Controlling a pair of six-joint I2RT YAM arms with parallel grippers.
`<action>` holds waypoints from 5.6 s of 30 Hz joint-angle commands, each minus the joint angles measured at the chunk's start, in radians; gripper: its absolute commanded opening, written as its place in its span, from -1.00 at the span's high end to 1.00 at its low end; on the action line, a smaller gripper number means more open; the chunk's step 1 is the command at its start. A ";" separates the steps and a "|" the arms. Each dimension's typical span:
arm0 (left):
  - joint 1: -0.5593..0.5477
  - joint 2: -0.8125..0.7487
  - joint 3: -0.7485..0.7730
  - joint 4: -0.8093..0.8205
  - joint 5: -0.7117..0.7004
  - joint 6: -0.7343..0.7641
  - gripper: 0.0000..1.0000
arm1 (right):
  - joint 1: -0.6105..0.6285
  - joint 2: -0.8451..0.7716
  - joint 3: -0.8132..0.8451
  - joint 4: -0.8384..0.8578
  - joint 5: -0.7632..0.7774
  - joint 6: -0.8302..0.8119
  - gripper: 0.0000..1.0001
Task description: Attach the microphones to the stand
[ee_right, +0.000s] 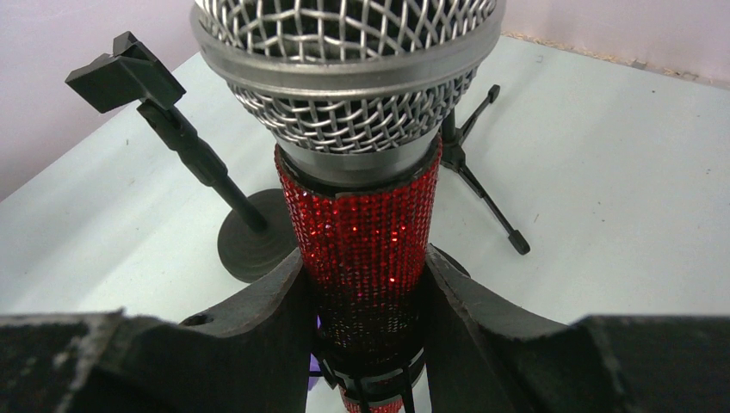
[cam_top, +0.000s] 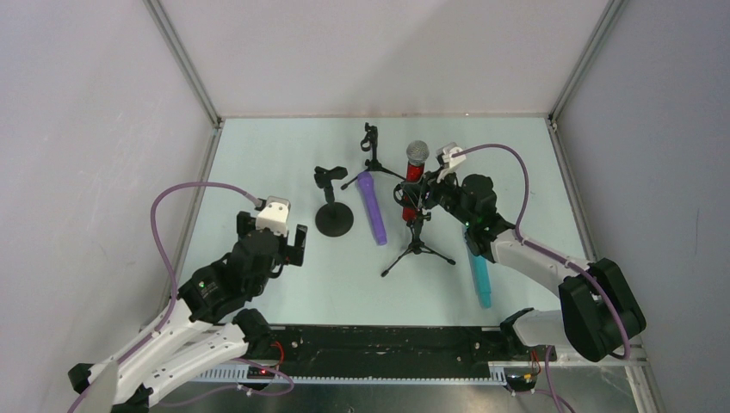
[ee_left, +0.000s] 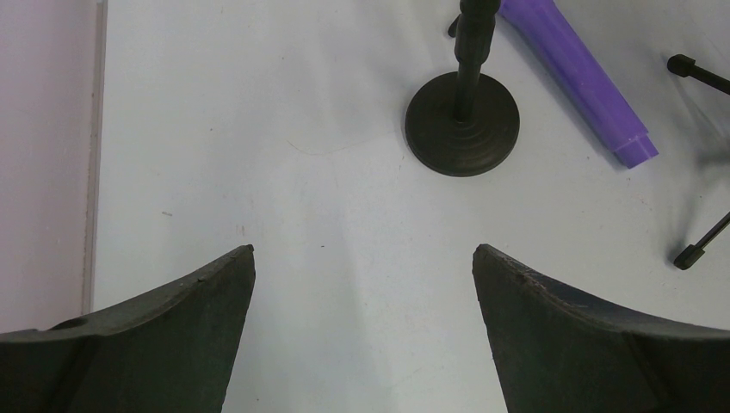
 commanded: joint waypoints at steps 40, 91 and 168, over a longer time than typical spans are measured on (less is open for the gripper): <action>0.004 0.000 0.028 0.005 -0.008 0.015 -0.99 | -0.098 -0.180 -0.009 -0.124 -0.166 0.132 -0.99; 0.004 0.069 0.046 -0.012 0.027 0.019 -0.99 | 0.181 -0.274 0.191 -0.829 0.302 0.162 -0.48; 0.004 0.083 0.050 -0.012 0.044 0.025 -0.99 | 0.230 -0.275 0.565 -0.769 0.396 -0.033 1.00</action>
